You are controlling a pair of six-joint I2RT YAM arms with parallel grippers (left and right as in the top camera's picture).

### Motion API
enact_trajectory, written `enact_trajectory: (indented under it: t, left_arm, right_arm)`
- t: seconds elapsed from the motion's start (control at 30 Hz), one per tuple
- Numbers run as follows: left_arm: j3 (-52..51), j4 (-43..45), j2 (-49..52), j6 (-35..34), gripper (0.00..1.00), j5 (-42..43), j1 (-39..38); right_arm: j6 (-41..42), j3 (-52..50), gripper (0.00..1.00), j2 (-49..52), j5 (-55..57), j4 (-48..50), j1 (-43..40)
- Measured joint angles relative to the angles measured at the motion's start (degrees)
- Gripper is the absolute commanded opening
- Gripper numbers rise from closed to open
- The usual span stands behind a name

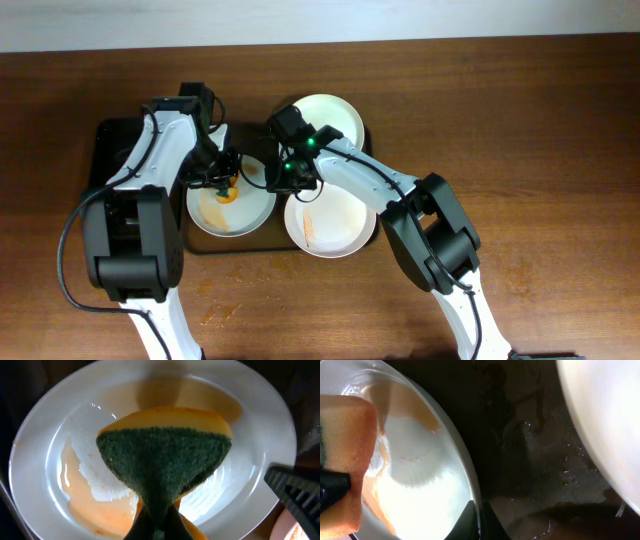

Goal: Clean dirty plates on tray and stack at the side
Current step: 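Scrub the held plate with the sponge in the left gripper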

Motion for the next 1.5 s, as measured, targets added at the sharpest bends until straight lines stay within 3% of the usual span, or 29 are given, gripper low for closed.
enact_trajectory:
  t: [0.13,0.2,0.43,0.73,1.07,1.3,1.5]
  left_arm:
    - [0.0,-2.1,0.0,0.2,0.01,0.1,1.2]
    - [0.0,-4.5,0.0,0.2,0.01,0.1,2.1]
    - [-1.1,-7.5,0.0,-0.7,0.01,-2.4,3.7]
    - [-8.9,2.9,-0.3,-2.1,0.01,-2.4,3.7]
    - [-11.8,27.5,-0.5,-1.8,0.01,8.3,2.6]
    - [-12.0,34.6,0.6,-1.2,0.01,12.3,1.3]
    - [-12.0,31.6,1.8,4.2,0.01,22.8,1.9]
  right_arm:
    - [1.2,0.0,0.15,0.7,-0.4,0.3,0.0]
    - [1.9,0.0,0.04,0.7,-0.4,0.3,0.0]
    - [2.3,0.0,0.04,1.0,-0.6,0.9,0.0]
    - [2.5,0.0,0.04,1.1,-0.9,1.3,0.0]
    - [4.2,0.1,0.04,1.1,0.1,1.7,-1.1]
    - [4.6,0.1,0.04,1.1,0.1,1.7,-1.1]
    - [4.6,0.1,0.04,1.1,0.1,1.4,-1.1]
